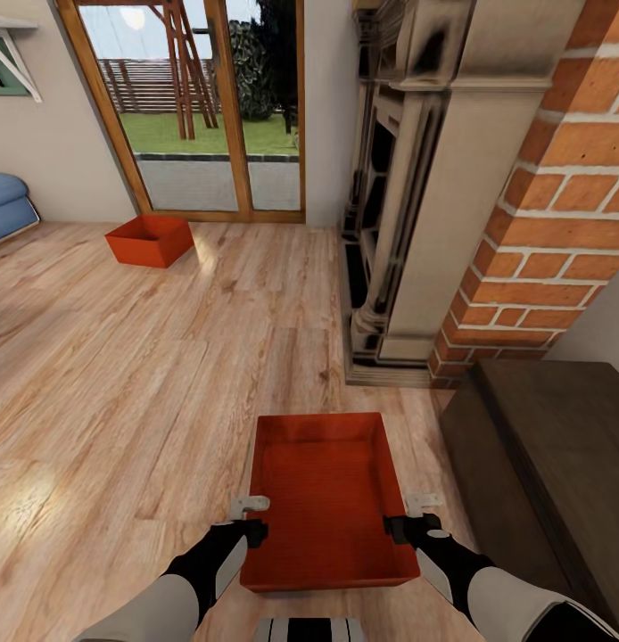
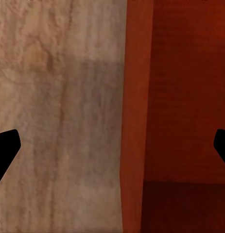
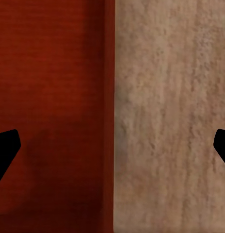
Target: Move the two storage containers from the living room to the garage. In the garage, place one container on the floor and stack the other container on top of it (either order is fine).
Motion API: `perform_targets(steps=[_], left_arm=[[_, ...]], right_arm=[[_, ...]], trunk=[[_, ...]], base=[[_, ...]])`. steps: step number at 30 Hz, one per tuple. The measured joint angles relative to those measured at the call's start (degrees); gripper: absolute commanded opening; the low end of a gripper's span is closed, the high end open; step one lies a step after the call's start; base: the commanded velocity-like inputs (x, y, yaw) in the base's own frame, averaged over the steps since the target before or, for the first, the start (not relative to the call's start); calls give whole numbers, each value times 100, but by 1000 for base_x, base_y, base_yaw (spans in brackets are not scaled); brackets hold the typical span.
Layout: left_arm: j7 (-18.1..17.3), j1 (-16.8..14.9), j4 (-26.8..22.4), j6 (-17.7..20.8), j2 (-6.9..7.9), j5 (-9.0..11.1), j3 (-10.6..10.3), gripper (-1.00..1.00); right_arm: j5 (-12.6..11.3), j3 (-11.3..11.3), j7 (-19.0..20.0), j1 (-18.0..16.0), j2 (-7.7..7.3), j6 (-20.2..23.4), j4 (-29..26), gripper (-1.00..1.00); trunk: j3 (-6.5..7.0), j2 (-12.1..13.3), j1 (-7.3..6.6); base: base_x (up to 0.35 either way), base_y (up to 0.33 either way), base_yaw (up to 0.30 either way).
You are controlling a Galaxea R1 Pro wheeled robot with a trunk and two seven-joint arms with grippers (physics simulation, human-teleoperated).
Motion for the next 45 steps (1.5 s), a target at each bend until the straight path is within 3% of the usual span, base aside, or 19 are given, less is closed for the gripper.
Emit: perform_targets(steps=[45], left_arm=[[0, 0, -1, -7, 9, 0, 0, 100]], right_arm=[[67, 26, 2, 0, 83, 0, -1, 100]], trunk=[[0, 0, 0]], base=[[0, -30, 0]])
